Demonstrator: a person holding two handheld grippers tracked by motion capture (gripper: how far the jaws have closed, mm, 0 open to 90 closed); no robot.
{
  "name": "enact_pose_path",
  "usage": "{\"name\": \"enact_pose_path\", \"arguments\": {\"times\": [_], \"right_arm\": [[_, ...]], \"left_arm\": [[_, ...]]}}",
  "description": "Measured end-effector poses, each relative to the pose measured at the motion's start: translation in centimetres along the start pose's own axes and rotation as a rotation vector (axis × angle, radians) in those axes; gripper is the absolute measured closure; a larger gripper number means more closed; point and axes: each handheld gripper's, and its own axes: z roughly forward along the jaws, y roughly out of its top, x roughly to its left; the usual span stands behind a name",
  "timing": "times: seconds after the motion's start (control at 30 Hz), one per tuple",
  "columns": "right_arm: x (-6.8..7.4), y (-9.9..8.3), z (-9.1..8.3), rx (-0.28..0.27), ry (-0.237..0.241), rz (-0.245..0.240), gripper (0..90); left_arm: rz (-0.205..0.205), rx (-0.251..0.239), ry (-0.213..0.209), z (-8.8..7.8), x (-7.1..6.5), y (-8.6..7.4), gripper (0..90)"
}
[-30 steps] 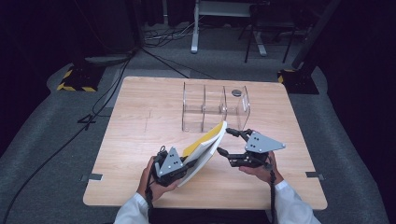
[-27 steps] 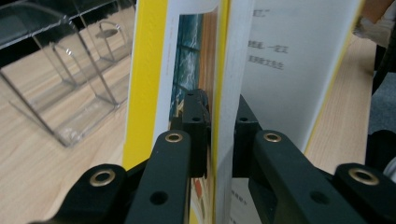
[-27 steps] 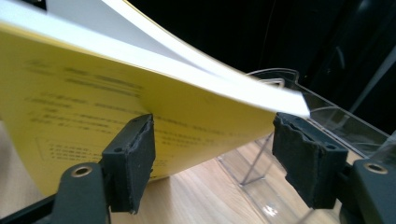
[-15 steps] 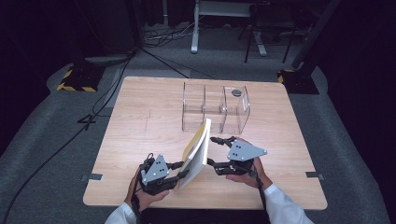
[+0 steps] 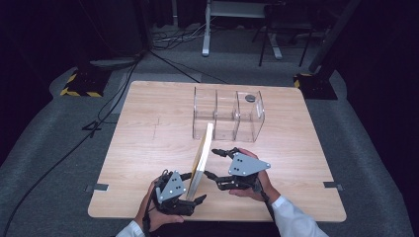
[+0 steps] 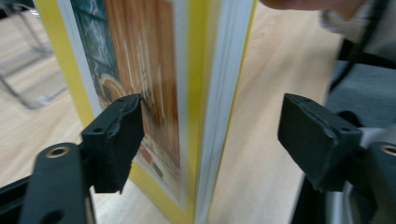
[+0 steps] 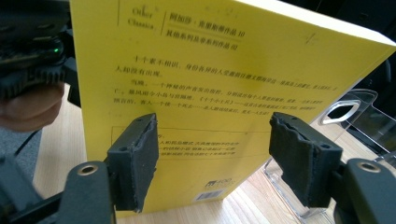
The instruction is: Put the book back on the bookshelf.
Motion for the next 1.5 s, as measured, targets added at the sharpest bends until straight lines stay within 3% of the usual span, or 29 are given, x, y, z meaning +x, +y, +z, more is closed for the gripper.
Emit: {"name": "enact_pose_path", "arguments": {"times": [0.1,0.17,0.2,0.3,0.5,0.67,0.77,0.87,1.07,1.27,1.4,1.5], "right_arm": [[0.3,0.3,0.5,0.006,0.003,-0.005,33.3],[0.4,0.5,0.7,0.010,0.004,-0.002,32.9],[0.3,0.5,0.8,0.012,0.009,0.004,32.3],[0.0,0.4,0.9,0.014,0.007,0.024,31.2],[-1.0,-0.2,0.7,0.019,-0.026,0.069,31.5],[-2.7,-1.3,0.1,0.028,-0.067,0.106,30.7],[-3.9,-2.4,-0.7,0.025,-0.052,0.138,29.0],[-5.0,-3.6,-1.8,0.015,-0.010,0.166,27.0],[-6.4,-4.9,-4.3,0.001,0.069,0.156,25.1],[-7.1,-5.9,-5.7,-0.012,0.124,0.153,26.1],[-7.4,-6.1,-5.9,-0.014,0.120,0.172,28.4],[-7.6,-6.3,-5.8,-0.025,0.121,0.184,34.7]], "left_arm": [[-0.028,-0.019,0.074,0.2,-0.1,0.1,26.8],[-0.041,-0.025,0.122,0.1,0.1,0.1,41.3],[-0.052,-0.034,0.120,-0.1,0.4,0.0,49.0],[-0.060,-0.055,0.107,-0.5,0.8,-0.3,60.6],[-0.065,-0.061,0.100,-1.4,1.7,-0.8,73.7],[-0.050,-0.089,0.021,-1.3,2.0,-1.1,75.0],[-0.044,-0.106,-0.048,-0.7,2.2,-0.9,75.0],[-0.028,-0.113,-0.102,-0.1,2.2,-0.5,75.0],[-0.006,-0.133,-0.229,1.9,2.2,0.7,74.8],[0.008,-0.165,-0.291,3.5,2.7,2.4,74.1],[0.016,-0.168,-0.291,3.7,3.3,2.7,74.3],[0.006,-0.157,-0.267,3.2,4.0,2.2,74.4]]}}
